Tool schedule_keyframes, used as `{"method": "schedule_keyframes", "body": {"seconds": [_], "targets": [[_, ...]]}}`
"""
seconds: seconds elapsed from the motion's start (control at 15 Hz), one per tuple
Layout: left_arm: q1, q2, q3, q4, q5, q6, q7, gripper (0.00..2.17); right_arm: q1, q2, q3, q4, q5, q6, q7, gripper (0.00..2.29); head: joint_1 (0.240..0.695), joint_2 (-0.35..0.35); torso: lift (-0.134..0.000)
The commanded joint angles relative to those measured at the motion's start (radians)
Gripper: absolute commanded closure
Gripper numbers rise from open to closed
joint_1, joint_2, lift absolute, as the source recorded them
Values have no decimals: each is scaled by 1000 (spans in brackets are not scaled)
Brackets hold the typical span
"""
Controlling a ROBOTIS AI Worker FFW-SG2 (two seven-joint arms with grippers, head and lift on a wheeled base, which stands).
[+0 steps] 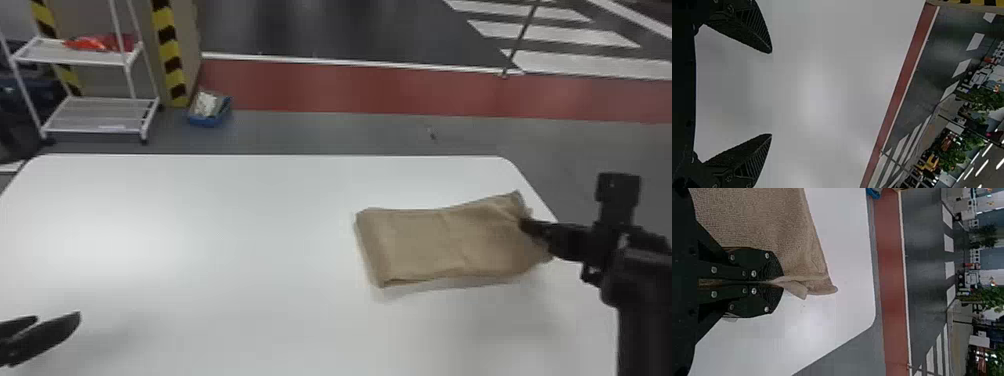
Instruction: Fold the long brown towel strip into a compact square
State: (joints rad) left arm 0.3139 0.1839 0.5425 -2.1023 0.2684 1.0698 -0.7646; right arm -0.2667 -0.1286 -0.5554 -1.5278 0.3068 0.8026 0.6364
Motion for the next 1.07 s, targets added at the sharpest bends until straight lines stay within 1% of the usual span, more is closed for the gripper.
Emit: {"method": "schedule_keyframes", "body": {"seconds": [0.0,0.13,0.27,0.33,0.4,0.47,0.6,0.67,0.73,0.8,0.87,1.0], "targets": [[1,0,0,-4,0,9,1,134,1,-34,-44,-110,-80,139,6,1416,695,-155,-128],[2,-1,-3,-18,-1,19,1,134,1,-55,-69,-172,-144,231,8,1416,695,-184,-128],[2,-3,-7,-25,-5,25,1,134,6,-55,-70,-221,-184,261,6,1416,695,-200,-128],[2,-3,-9,-27,-6,28,1,134,0,-48,-67,-232,-201,264,5,1416,695,-202,-128],[5,-4,-9,-30,-11,31,1,134,-13,-26,-67,-245,-226,252,-3,1416,695,-201,-128],[8,-4,-9,-30,-11,28,1,134,-22,6,-67,-259,-258,243,-12,1416,695,-190,-128],[10,-4,-7,-30,-12,28,1,134,-23,73,-32,-285,-298,218,-12,1416,695,-165,-128],[10,-4,-7,-30,-14,28,1,134,-23,107,2,-301,-302,224,-14,1416,695,-143,-128],[11,-4,-4,-28,-14,28,1,134,-20,130,45,-313,-288,249,-14,1416,695,-121,-128],[11,-4,-4,-25,-15,28,1,134,-13,130,83,-324,-279,255,-12,1416,695,-92,-128],[11,-4,-3,-22,-14,28,1,134,6,130,134,-334,-256,261,-9,1413,695,-38,-128],[11,-3,0,-11,-14,22,1,134,32,130,219,-336,-198,280,5,1413,695,5,-128]]}}
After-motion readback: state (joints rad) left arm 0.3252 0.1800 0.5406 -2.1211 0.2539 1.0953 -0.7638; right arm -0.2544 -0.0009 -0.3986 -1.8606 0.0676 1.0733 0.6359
